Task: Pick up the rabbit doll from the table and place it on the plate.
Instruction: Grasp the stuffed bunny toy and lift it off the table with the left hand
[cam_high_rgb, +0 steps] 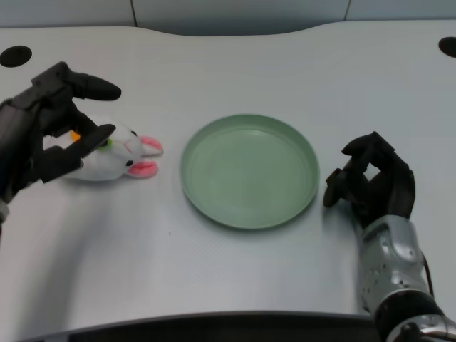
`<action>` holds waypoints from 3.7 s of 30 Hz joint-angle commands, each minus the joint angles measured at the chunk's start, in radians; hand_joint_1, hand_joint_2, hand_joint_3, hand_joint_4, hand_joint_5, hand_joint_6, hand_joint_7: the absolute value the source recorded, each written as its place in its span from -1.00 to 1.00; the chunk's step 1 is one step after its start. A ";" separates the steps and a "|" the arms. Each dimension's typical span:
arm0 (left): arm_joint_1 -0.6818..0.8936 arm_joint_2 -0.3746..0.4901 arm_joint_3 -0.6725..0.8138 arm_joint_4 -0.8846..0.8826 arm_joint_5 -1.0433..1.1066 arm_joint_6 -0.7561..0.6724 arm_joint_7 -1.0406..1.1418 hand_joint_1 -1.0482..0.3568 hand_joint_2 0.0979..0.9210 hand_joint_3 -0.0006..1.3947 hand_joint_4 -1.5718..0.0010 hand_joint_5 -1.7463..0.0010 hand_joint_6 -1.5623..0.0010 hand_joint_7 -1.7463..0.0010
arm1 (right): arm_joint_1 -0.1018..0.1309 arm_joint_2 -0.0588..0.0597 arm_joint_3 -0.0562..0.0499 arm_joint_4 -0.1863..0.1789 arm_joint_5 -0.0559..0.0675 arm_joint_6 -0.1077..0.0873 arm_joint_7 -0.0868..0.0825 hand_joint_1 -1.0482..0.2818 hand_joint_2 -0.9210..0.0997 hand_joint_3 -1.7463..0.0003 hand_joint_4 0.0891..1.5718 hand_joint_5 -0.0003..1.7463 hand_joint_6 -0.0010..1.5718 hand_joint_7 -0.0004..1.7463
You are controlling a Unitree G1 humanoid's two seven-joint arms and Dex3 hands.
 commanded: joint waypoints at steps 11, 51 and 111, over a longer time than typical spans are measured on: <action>-0.235 0.346 -0.220 0.061 0.454 -0.018 -0.098 -0.77 0.98 -0.99 0.99 0.45 0.71 0.91 | 0.024 0.012 -0.013 -0.006 0.011 -0.017 0.022 -1.00 -0.39 -0.41 1.00 0.67 0.45 1.00; -0.742 0.081 -0.674 0.983 0.795 -0.008 0.006 -0.98 0.95 -0.99 0.98 0.97 0.88 0.99 | 0.041 -0.010 -0.032 -0.059 0.048 0.036 0.037 -1.00 -0.32 -0.51 1.00 0.71 0.48 1.00; -0.718 0.112 -0.998 1.233 1.083 -0.201 0.692 0.02 0.55 -1.00 -0.14 -0.94 -0.51 0.91 | 0.046 -0.008 -0.041 -0.068 0.053 0.033 0.051 -1.00 -0.35 -0.47 1.00 0.69 0.47 1.00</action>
